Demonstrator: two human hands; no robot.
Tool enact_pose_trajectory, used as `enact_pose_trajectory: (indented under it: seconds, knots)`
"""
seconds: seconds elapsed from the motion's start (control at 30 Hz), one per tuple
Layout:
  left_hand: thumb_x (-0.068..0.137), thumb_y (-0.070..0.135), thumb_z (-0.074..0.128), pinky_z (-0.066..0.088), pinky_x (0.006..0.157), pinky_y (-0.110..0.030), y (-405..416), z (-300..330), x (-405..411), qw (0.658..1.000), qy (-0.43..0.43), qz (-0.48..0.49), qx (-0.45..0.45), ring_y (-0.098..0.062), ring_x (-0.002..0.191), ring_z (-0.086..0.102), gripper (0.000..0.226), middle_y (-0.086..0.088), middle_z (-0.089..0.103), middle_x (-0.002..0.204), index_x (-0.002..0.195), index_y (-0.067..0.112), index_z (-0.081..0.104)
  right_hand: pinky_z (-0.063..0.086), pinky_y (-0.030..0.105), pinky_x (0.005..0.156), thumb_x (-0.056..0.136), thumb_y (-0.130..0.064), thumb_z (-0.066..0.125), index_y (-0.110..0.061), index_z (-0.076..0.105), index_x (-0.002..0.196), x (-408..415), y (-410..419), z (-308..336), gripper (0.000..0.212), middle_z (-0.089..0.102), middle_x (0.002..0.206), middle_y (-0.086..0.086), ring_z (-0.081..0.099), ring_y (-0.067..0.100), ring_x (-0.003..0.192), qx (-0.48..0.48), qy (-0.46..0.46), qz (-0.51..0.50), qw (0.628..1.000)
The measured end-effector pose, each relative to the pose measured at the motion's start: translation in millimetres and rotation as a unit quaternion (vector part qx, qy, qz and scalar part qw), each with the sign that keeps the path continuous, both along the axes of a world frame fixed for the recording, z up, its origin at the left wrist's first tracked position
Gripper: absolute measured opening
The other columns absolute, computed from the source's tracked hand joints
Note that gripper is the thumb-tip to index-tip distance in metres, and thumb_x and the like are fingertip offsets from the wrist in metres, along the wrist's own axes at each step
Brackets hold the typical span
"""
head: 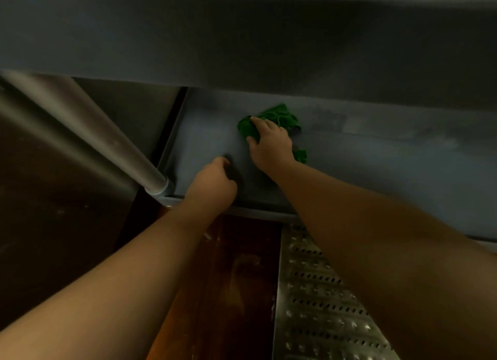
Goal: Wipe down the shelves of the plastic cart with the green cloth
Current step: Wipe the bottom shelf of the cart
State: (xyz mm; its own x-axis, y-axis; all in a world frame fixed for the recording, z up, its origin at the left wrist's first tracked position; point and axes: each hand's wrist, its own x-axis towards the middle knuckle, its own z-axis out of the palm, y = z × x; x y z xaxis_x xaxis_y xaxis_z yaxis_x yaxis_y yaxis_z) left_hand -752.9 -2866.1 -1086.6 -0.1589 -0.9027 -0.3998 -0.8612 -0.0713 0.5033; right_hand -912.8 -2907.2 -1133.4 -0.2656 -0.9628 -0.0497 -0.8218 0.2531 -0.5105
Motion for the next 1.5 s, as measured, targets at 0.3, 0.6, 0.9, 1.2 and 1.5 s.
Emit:
enact_pose_trajectory:
  seconds: [0.3, 0.6, 0.9, 1.2, 1.5]
  knots:
    - [0.089, 0.016, 0.055, 0.042, 0.102, -0.039, 16.3, 6.6, -7.7, 0.999, -0.017, -0.044, 0.016, -0.031, 0.125, 0.050, 0.055, -0.014, 0.051, 0.138, 0.142, 0.013, 0.041, 0.036, 0.054, 0.104, 0.096, -0.033, 0.051, -0.041, 0.031, 0.149, -9.4, 22.6, 1.9, 0.057, 0.035, 0.153, 0.012, 0.038, 0.042, 0.131, 0.005, 0.143, 0.088, 0.986]
    - [0.089, 0.023, 0.053, 0.046, 0.101, -0.049, 37.0, 2.3, -76.7, 0.994, -0.062, -0.086, -0.007, -0.033, 0.122, 0.049, 0.056, -0.013, 0.048, 0.137, 0.143, 0.021, 0.040, 0.034, 0.057, 0.105, 0.098, -0.018, 0.048, -0.038, 0.033, 0.149, -87.4, 63.0, 3.5, 0.057, 0.031, 0.154, 0.014, 0.032, 0.044, 0.132, 0.011, 0.145, 0.028, 0.989]
    - [0.092, 0.021, 0.049, 0.042, 0.103, -0.048, 59.1, 8.6, -124.5, 0.986, -0.087, -0.123, -0.067, -0.035, 0.127, 0.041, 0.052, -0.014, 0.043, 0.137, 0.143, 0.016, 0.040, 0.035, 0.056, 0.105, 0.097, -0.024, 0.053, -0.037, 0.032, 0.150, -193.8, 123.8, 6.2, 0.059, 0.031, 0.153, 0.013, 0.033, 0.043, 0.132, 0.010, 0.138, -0.038, 0.990]
    - [0.092, 0.018, 0.046, 0.043, 0.102, -0.048, 93.3, 14.8, -183.6, 0.980, -0.076, -0.170, -0.066, -0.031, 0.129, 0.040, 0.055, -0.010, 0.040, 0.142, 0.146, 0.019, 0.036, 0.039, 0.055, 0.105, 0.097, -0.023, 0.053, -0.038, 0.034, 0.150, -288.4, 179.6, 11.6, 0.058, 0.037, 0.148, 0.012, 0.035, 0.040, 0.131, 0.027, 0.106, -0.163, 0.981]
    - [0.091, 0.019, 0.048, 0.042, 0.104, -0.048, 115.4, 11.4, -214.6, 0.974, -0.060, -0.208, -0.066, -0.031, 0.129, 0.042, 0.055, -0.010, 0.042, 0.142, 0.145, 0.022, 0.038, 0.039, 0.057, 0.101, 0.098, -0.023, 0.051, -0.033, 0.038, 0.147, -355.0, 240.3, 14.0, 0.052, 0.040, 0.141, 0.016, 0.038, 0.042, 0.122, 0.028, 0.110, -0.240, 0.964]
